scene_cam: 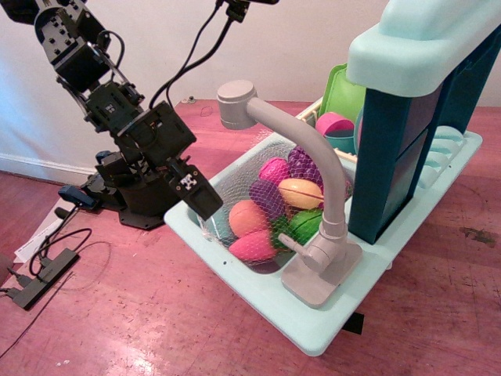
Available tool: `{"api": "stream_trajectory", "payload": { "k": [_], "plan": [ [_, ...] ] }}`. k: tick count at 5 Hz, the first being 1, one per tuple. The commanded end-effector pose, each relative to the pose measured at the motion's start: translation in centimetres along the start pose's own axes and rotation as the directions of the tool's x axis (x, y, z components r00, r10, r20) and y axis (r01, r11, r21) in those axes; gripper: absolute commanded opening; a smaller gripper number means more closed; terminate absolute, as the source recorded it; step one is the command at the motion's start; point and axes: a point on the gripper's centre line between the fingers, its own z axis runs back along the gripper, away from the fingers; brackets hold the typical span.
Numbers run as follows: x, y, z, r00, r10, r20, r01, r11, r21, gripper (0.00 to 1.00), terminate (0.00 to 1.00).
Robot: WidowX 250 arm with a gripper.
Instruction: Turn lever vertical to front
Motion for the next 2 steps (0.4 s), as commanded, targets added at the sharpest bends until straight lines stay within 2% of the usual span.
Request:
{"api": "stream_trajectory", "payload": {
  "k": [1,2],
  "plan": [
    [0.02,-0.49,0.49,1.0,0.008,-0.001,-0.008,1.0,-0.027,1.0,0.0],
    [0.02,-0.49,0.49,1.0,0.008,-0.001,-0.008,1.0,-0.027,1.0,1.0]
  ]
}}
